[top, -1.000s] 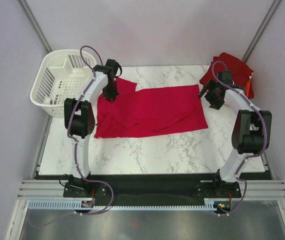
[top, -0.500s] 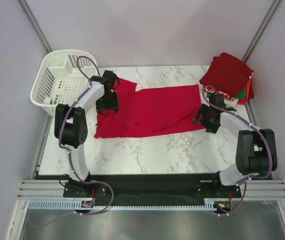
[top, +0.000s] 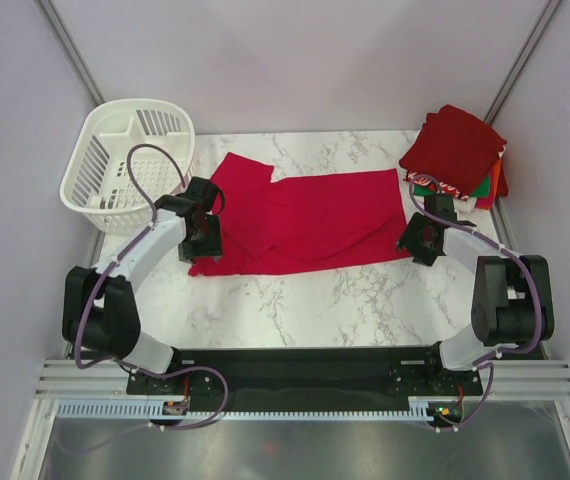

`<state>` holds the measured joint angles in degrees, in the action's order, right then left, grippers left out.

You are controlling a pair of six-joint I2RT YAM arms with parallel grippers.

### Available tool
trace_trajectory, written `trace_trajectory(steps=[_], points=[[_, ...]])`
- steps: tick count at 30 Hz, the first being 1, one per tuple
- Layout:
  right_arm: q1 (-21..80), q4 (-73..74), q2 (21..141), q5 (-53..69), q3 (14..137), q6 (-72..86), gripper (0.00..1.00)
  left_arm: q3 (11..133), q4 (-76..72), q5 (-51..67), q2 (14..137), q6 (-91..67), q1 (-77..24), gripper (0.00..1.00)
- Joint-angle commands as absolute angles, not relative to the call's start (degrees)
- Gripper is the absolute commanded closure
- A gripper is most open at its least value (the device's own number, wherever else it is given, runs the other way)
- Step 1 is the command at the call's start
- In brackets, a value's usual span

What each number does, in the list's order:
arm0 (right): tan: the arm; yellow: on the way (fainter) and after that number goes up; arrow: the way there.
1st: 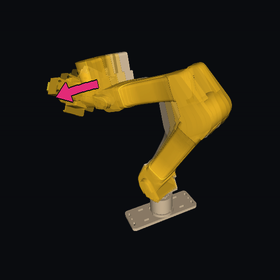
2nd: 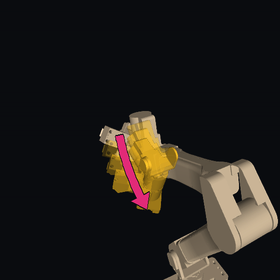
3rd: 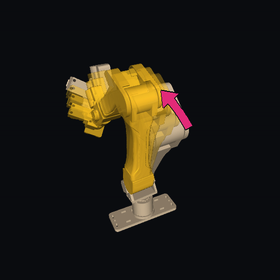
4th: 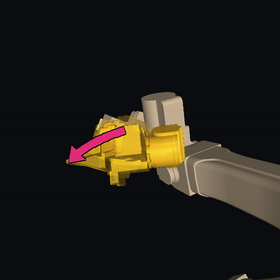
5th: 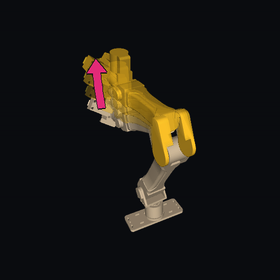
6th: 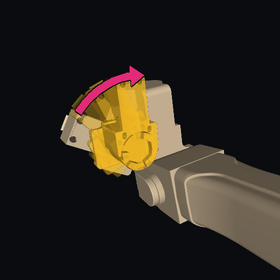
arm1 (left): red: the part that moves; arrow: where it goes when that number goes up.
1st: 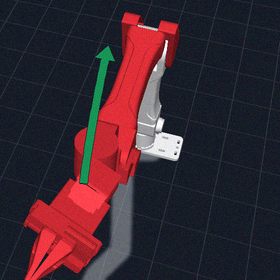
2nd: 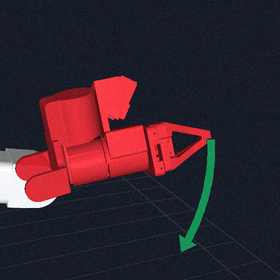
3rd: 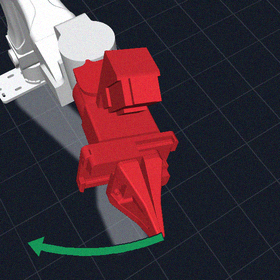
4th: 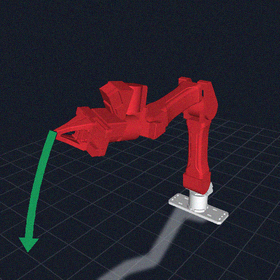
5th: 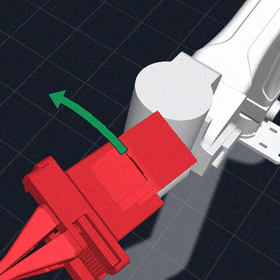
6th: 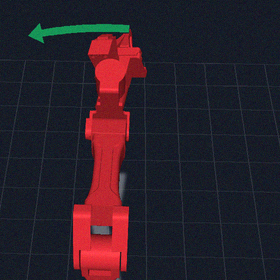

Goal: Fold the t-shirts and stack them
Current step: Fold the tshirt

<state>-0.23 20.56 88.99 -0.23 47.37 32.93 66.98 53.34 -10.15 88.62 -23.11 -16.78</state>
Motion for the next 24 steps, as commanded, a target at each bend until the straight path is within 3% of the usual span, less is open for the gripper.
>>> trace_trajectory(steps=[1, 3, 5, 6, 8, 9, 13, 20, 24], points=[[-1.76, 16.79, 91.31, -0.09, 46.50, 33.31, 0.43, 61.36, 50.89, -10.81, 81.33, -25.40, -16.96, 0.39], [-1.85, 15.74, 91.76, -0.09, 46.06, 33.40, 0.50, 57.68, 50.63, -11.60, 78.50, -26.01, -17.05, 0.39], [-2.28, 14.16, 91.32, -0.18, 44.65, 33.40, 0.63, 54.77, 49.92, -11.95, 74.73, -26.45, -16.96, 0.39], [-2.46, 13.45, 91.23, -0.18, 44.13, 33.22, 0.71, 53.97, 49.66, -11.87, 73.84, -26.72, -17.05, 0.37], [-3.16, 12.92, 90.62, -0.17, 43.16, 32.70, 0.96, 52.13, 49.05, -11.86, 71.73, -27.42, -16.88, 0.33], [-3.69, 13.01, 89.92, -0.18, 42.72, 32.78, 1.00, 52.03, 48.96, -11.95, 71.72, -27.60, -16.88, 0.28], [-7.72, 15.02, 83.07, -2.28, 37.81, 34.28, 1.00, 52.38, 48.78, -11.78, 71.80, -29.35, -16.61, 0.16], [-8.26, 17.75, 78.05, -2.37, 36.39, 32.61, 1.00, 50.63, 43.79, -11.77, 73.39, -34.63, -16.61, 0.19], [-8.79, 17.75, 77.69, -2.81, 36.21, 32.87, 1.00, 51.59, 42.54, -14.49, 76.63, -36.21, -16.61, 0.27]])
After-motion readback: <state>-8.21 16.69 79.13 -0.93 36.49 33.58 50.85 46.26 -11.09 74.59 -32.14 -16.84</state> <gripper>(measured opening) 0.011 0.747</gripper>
